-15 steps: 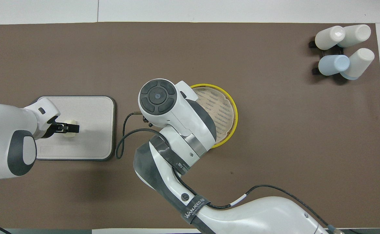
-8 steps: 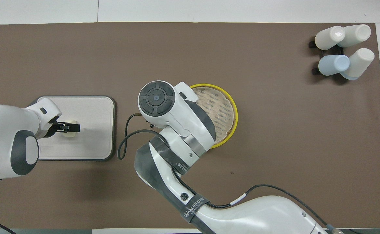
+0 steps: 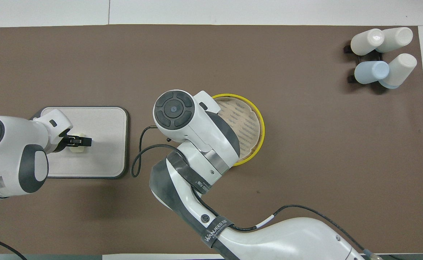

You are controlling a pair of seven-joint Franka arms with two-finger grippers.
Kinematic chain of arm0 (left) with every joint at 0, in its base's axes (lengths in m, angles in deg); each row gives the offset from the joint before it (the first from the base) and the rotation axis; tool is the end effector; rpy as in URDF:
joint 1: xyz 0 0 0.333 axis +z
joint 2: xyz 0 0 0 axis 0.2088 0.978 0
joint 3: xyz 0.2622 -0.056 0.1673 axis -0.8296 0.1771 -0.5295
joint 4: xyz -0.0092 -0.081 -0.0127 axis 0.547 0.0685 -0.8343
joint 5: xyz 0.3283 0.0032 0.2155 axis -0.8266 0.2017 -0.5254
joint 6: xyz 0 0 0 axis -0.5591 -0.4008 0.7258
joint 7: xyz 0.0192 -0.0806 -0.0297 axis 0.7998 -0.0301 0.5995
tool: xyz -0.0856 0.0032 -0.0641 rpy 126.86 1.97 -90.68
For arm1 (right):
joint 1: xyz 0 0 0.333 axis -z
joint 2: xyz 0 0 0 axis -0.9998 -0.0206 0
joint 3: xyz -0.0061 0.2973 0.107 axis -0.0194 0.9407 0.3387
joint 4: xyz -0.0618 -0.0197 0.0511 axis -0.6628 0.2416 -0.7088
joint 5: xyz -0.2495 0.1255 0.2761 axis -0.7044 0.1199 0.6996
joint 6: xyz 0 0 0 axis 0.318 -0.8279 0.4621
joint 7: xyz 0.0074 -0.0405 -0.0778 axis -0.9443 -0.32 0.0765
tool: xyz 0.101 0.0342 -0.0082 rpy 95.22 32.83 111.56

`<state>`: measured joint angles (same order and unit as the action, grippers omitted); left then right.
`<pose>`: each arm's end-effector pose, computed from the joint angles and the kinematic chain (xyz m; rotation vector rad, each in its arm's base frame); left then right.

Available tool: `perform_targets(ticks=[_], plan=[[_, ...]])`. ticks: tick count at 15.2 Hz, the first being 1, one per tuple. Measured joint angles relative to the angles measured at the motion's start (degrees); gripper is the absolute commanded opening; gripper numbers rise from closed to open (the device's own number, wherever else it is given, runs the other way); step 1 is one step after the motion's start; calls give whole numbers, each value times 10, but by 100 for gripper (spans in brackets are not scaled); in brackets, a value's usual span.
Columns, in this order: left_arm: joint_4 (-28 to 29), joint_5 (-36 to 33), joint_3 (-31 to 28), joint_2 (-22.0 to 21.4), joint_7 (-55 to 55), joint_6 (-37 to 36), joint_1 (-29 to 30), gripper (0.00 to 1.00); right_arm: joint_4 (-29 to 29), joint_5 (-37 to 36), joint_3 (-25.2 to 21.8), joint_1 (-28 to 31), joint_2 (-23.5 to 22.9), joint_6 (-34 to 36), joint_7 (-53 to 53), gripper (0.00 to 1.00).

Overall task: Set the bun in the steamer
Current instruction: 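Lift the lid away with the right gripper while the left gripper lifts the bun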

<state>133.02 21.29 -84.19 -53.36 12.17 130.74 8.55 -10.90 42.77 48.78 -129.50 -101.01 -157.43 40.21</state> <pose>0.5141 0.0101 0.3019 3.1306 -0.2275 0.0682 0.5382 0.4619 0.3986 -3.1373 0.1092 0.0071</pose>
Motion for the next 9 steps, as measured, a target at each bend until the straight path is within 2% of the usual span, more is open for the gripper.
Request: perform_targets(ticks=[4,9], plan=[[-8,0,0,-1,0,-15,0,36,33,-1,-7,24,5,34,40,0],[-25,0,-1,-1,0,-48,0,34,62,5,-7,159,62,136,232,0]])
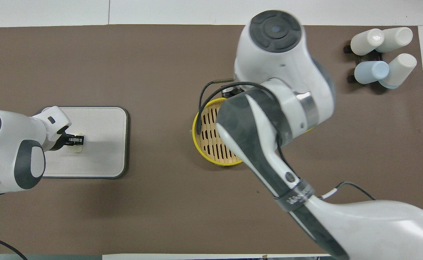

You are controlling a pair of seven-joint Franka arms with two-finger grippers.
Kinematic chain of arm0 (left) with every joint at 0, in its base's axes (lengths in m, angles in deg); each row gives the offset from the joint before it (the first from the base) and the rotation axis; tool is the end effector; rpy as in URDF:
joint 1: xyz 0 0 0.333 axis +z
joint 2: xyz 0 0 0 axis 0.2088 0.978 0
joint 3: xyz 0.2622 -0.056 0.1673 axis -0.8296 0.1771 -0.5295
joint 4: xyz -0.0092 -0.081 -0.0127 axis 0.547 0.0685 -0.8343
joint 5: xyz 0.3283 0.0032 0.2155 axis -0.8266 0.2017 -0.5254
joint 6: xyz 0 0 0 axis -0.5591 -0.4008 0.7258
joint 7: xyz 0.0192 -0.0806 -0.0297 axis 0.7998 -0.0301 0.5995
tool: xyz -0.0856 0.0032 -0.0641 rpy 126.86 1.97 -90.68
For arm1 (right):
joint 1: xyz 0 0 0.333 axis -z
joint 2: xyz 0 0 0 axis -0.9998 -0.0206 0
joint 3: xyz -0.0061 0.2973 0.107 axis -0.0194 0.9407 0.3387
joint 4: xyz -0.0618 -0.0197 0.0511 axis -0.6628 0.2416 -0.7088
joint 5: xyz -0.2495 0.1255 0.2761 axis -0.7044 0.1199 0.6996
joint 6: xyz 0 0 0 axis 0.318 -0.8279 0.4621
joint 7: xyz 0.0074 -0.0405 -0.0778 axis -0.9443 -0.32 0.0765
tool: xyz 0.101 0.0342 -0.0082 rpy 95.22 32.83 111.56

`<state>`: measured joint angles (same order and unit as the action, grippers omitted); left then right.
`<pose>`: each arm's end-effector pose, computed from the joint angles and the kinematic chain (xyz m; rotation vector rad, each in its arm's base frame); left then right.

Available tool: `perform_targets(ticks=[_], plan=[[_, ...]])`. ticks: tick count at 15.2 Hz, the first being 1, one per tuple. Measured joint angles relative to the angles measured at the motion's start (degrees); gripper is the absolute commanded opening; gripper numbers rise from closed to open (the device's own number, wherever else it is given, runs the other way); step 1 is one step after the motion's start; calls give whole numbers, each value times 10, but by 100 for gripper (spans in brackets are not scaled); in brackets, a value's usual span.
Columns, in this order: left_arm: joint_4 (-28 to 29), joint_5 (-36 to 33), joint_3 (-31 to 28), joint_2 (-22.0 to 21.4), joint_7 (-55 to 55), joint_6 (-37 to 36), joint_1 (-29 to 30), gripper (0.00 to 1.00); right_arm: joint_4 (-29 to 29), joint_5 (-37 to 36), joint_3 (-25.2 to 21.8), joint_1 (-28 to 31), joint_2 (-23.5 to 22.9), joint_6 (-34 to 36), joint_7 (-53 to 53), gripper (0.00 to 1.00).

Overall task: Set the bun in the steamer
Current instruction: 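Lift the lid away with the right gripper while the left gripper lifts the bun, then carry the bun with the left gripper over the open steamer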

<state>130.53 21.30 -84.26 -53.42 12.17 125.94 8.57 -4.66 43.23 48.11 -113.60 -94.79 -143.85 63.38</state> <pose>0.5198 0.0108 0.3127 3.1265 -0.2257 0.0070 0.6234 0.2812 0.5060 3.1401 0.0736 -0.0358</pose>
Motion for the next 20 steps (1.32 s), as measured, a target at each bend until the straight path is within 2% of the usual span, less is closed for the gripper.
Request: perform_targets(ticks=[2,5,9,12,15,20], plan=[[-20,0,0,0,1,-31,0,34,0,2,0,40,23,25,59,0],[-92,17,2,0,37,-116,-9,34,0,12,1,77,41,46,100,0],[-209,25,6,16,194,-205,-91,34,-1,27,1,87,42,47,106,0],[-278,27,9,48,322,-215,-177,34,-1,27,2,87,42,47,107,0],[-321,40,10,73,403,-205,-252,34,-1,27,1,90,42,47,114,0],[-324,48,10,97,460,-129,-345,34,-1,27,1,94,42,47,121,0]])
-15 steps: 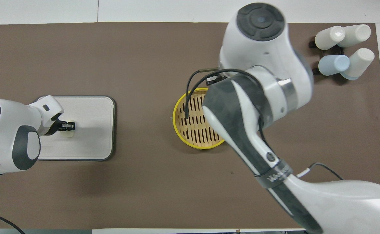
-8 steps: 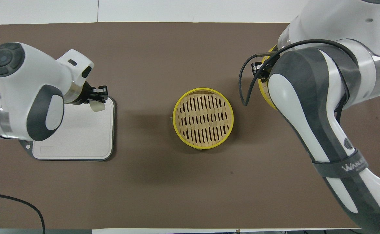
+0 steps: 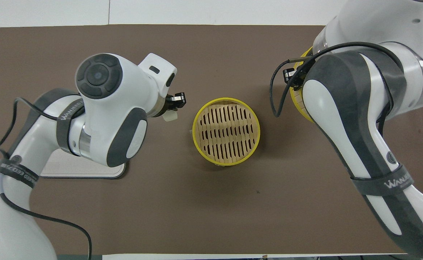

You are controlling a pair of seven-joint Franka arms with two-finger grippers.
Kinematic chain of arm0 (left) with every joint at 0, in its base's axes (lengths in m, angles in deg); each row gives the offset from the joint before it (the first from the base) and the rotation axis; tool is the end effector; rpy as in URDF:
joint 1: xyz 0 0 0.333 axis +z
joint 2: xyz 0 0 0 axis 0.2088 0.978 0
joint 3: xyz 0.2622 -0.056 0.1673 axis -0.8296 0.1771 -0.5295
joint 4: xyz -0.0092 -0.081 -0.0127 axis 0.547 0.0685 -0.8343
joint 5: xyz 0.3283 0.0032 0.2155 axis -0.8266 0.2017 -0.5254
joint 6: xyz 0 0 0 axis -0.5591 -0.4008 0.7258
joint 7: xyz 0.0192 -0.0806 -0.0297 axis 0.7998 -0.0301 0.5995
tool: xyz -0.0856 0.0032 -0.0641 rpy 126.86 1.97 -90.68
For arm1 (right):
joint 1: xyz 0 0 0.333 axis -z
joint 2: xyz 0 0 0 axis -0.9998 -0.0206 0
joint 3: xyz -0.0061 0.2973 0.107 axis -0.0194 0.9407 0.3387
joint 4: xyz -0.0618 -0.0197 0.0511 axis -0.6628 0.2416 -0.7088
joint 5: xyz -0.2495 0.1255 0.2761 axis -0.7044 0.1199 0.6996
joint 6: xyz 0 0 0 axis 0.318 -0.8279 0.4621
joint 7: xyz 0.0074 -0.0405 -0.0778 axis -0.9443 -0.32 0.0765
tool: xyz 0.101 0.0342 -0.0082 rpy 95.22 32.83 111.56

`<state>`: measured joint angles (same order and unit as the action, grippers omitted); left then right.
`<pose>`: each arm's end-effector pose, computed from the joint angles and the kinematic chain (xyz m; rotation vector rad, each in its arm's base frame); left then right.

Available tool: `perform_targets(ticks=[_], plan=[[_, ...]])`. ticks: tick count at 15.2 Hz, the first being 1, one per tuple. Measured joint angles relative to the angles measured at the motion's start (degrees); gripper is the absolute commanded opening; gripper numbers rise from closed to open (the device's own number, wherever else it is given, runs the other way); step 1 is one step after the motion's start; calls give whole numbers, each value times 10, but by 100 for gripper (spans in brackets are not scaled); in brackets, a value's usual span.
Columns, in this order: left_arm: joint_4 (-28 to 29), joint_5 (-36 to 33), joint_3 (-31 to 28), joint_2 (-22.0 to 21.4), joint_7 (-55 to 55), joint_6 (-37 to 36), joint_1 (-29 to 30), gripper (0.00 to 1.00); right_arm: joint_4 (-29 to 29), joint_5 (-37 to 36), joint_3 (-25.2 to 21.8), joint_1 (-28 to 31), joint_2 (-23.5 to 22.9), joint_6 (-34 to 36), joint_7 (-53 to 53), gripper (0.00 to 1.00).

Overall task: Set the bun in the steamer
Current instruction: 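Carry the bun with the left gripper over the open steamer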

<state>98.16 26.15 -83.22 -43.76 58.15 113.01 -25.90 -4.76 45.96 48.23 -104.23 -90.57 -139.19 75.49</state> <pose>0.5310 -0.3710 0.4494 2.9732 0.1066 0.1482 0.6369 0.1758 0.5479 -3.0873 -0.1466 0.0649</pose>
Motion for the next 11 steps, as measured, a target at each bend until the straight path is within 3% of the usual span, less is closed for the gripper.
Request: perform_targets(ticks=[9,11], plan=[[15,0,-1,92,10,94,-85,36,-2,0,0,17,0,0,27,0],[16,0,-2,101,10,103,-91,42,-2,0,0,17,0,0,27,0]])
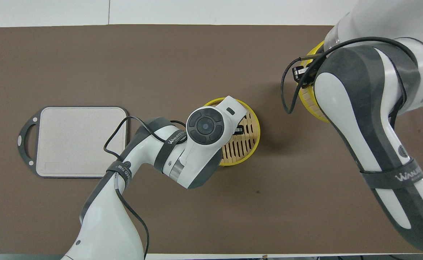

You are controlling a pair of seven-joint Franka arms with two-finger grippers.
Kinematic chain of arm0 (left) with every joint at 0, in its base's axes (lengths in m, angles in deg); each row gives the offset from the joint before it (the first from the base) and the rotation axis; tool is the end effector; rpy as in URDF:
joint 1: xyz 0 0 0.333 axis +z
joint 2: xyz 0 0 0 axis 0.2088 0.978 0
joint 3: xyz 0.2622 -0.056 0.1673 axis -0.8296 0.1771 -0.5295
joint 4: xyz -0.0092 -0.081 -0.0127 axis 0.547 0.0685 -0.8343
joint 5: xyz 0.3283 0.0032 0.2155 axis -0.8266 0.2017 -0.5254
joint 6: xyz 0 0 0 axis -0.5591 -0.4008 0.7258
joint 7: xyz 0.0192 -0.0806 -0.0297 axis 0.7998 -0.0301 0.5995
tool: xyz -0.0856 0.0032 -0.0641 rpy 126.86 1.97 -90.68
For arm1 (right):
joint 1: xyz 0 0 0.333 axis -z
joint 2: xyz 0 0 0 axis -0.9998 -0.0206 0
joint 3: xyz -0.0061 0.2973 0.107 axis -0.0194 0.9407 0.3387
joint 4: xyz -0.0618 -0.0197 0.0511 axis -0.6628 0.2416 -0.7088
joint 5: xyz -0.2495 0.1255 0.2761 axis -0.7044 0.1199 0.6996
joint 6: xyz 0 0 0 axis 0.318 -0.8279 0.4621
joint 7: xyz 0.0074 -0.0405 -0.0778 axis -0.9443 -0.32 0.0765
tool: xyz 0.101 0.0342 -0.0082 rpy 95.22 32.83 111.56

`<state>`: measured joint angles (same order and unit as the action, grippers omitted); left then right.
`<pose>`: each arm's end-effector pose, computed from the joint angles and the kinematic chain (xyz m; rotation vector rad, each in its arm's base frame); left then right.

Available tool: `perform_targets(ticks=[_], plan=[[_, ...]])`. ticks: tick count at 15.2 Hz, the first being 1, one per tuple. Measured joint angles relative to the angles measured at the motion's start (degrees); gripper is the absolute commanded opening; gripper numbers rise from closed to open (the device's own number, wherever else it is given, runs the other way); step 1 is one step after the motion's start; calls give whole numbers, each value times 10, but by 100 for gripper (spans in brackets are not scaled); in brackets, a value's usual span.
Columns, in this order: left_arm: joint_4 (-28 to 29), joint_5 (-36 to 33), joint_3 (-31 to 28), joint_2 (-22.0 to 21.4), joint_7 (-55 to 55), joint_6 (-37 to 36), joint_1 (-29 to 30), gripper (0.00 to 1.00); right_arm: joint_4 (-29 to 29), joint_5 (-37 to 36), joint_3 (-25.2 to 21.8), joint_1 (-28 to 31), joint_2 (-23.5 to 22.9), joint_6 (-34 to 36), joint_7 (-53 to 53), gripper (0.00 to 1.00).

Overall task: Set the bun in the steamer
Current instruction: 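Carry the bun with the left gripper over the open steamer, then open the left gripper to drop the bun into the steamer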

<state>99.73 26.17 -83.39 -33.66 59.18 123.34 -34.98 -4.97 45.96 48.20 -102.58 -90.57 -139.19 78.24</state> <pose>0.4838 -0.4623 0.3388 2.9990 -0.0806 0.1233 0.6415 0.1571 0.5462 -3.0850 -0.1753 0.0673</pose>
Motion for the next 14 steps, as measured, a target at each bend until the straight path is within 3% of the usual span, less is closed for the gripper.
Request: perform_targets(ticks=[2,3,4,10,14], plan=[[1,0,0,6,0,7,-2,68,0,0,0,1,0,0,0,0],[1,0,0,7,3,10,-2,91,0,0,0,1,0,0,0,0],[1,0,0,7,9,10,-2,100,0,0,0,2,0,0,0,0],[-1,0,-2,-4,42,-1,-14,100,0,0,0,3,0,0,0,0],[-6,0,-13,-81,41,-94,25,100,0,0,0,3,0,0,0,0]])
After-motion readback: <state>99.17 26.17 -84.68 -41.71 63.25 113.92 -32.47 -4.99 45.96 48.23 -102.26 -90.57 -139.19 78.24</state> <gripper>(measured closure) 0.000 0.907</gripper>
